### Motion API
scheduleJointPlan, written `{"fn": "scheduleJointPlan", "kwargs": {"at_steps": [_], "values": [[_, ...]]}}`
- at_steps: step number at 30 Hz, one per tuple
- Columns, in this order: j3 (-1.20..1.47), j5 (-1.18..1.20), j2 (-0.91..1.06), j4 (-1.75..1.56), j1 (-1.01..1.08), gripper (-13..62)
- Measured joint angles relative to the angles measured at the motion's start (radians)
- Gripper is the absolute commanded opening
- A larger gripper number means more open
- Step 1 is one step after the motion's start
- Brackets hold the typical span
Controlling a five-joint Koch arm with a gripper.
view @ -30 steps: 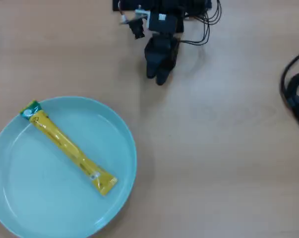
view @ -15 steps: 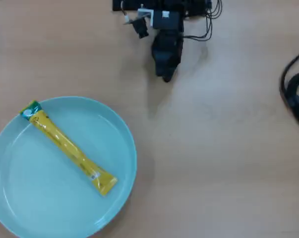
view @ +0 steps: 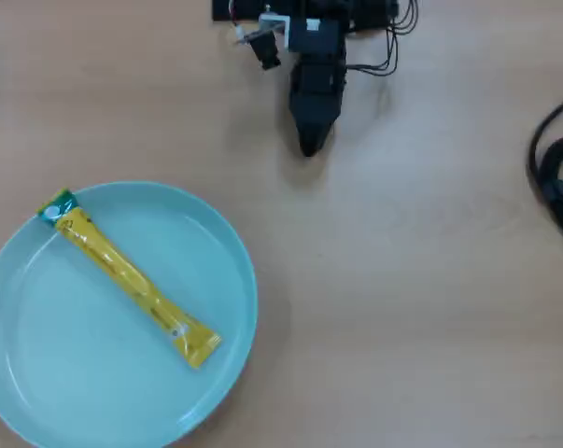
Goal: Pick up the yellow coffee stick, then put it in the green bowl
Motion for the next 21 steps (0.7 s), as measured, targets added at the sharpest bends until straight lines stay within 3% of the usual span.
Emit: {"fn": "scheduleJointPlan", "kwargs": {"at_steps": [4,21], "values": [[0.000,0.002,0.000,0.000,0.000,1.0],[-0.002,0.002,0.000,0.000,-0.002,1.0]]}}
